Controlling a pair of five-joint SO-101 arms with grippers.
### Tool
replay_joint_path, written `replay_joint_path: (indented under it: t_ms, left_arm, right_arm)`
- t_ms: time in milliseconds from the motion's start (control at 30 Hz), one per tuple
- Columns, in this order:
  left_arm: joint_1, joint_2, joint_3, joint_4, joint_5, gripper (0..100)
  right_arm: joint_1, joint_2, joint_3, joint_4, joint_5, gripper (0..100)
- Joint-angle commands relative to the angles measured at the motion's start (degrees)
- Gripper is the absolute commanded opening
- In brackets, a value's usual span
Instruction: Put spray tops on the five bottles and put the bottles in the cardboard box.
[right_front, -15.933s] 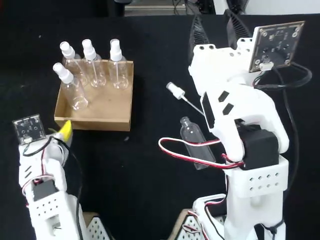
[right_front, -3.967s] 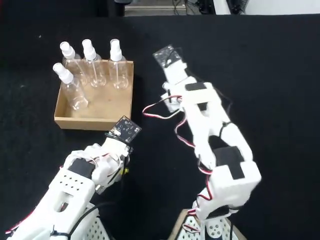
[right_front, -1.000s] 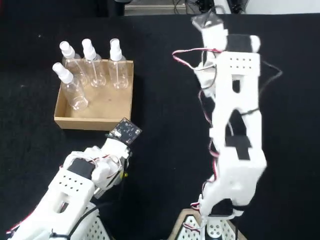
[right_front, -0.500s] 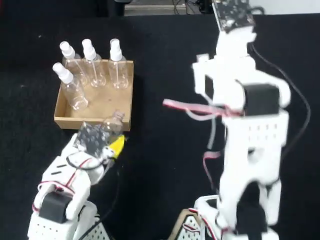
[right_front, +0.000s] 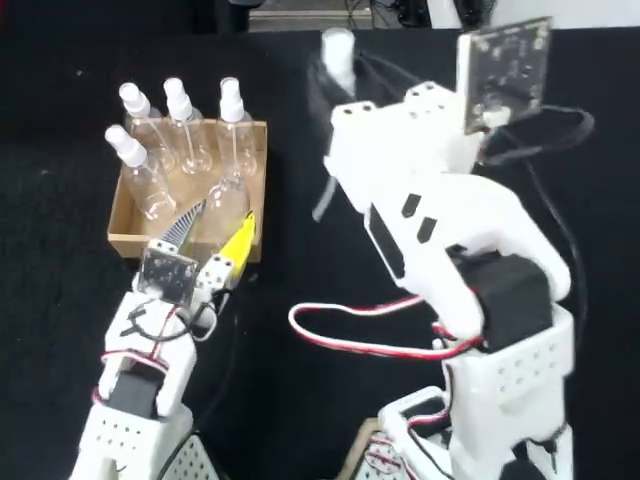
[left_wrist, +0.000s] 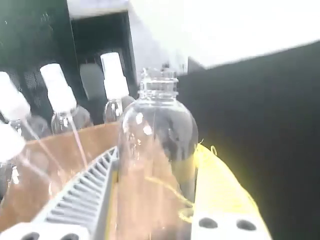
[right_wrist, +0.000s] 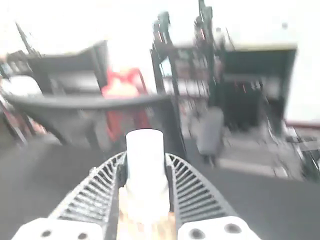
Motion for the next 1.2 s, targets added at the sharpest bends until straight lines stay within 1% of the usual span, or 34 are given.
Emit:
replay_joint_path:
  t_ms: [0,167,400,533,633,700,767,900,967,1067,1167]
  left_arm:
    - [0.04,-0.09,1.89,-12.31,0.79,3]
    - [1.19,-0.35,1.98,-12.48,0.88,3]
    - [11.82,-3.78,1.8,-12.66,0.88,3]
    - [16.31,-3.6,1.8,-12.57,0.79,3]
    - [18.33,-3.6,1.8,-12.75,0.62,3]
    - [19.47,-3.6,1.8,-13.27,0.79,3]
    - [20.7,-3.6,1.8,-17.85,0.62,3]
    - [20.7,-3.43,1.8,-32.26,0.62,3]
    - [20.88,-3.43,1.8,-34.11,0.62,3]
    - [21.14,-3.43,1.8,-31.3,0.79,3]
    - [21.23,-3.43,1.8,-23.82,0.79,3]
  right_arm:
    - [-1.93,-1.71,0.57,-8.0,-1.85,1.2]
    - [-1.85,-1.89,1.98,-10.81,-1.76,1.2]
    - [-1.23,-2.15,1.54,-10.55,-1.41,1.2]
    - [4.48,-5.05,1.45,-11.16,-1.67,1.2]
    - [9.67,-9.27,1.89,-10.81,-1.76,1.1]
    - [10.73,-11.82,2.42,-10.64,-1.76,1.1]
    - [10.73,-14.29,4.0,-11.08,-1.76,1.1]
    - [10.81,-17.1,4.88,-11.16,-1.76,1.1]
    - [10.81,-18.15,4.97,-10.99,-1.58,1.1]
    - [10.81,-19.47,5.05,-10.81,-1.58,1.1]
    - [10.81,-20.79,5.05,-10.73,-1.67,1.1]
